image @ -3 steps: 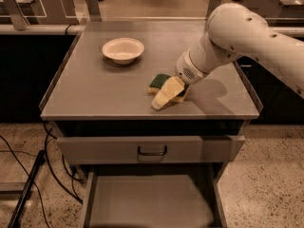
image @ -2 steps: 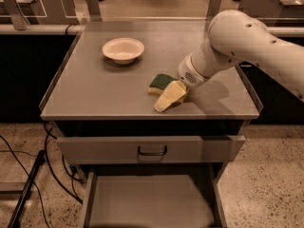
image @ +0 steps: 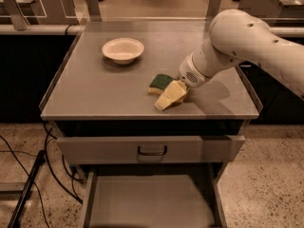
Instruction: Place sponge into middle drawer
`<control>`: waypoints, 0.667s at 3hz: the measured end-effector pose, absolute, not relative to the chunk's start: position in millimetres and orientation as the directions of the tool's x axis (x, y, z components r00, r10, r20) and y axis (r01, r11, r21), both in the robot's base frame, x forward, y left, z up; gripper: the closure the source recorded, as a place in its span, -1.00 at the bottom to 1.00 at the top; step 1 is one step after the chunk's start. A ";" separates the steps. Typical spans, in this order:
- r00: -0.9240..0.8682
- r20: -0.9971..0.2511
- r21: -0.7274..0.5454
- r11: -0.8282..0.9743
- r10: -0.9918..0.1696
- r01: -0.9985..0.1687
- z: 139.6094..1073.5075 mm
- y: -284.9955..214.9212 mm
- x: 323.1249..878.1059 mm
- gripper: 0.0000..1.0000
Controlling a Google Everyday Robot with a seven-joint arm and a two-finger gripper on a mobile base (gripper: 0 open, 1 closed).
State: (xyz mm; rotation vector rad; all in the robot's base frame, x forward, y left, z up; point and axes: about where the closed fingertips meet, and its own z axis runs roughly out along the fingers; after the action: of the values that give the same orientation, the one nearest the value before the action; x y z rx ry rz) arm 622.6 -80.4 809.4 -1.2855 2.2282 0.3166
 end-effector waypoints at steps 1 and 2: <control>-0.397 -0.561 -0.065 0.517 -0.726 -0.854 818.2 -80.4 622.6 0.47; -0.397 -0.561 -0.065 0.517 -0.726 -0.854 826.0 -80.3 622.6 1.00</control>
Offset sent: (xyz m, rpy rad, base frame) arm -0.0086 -0.0204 0.0574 -0.0019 0.0560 -0.0541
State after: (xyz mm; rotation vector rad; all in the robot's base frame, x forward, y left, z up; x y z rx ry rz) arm 622.6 -80.3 826.0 -1.2856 2.2281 0.3167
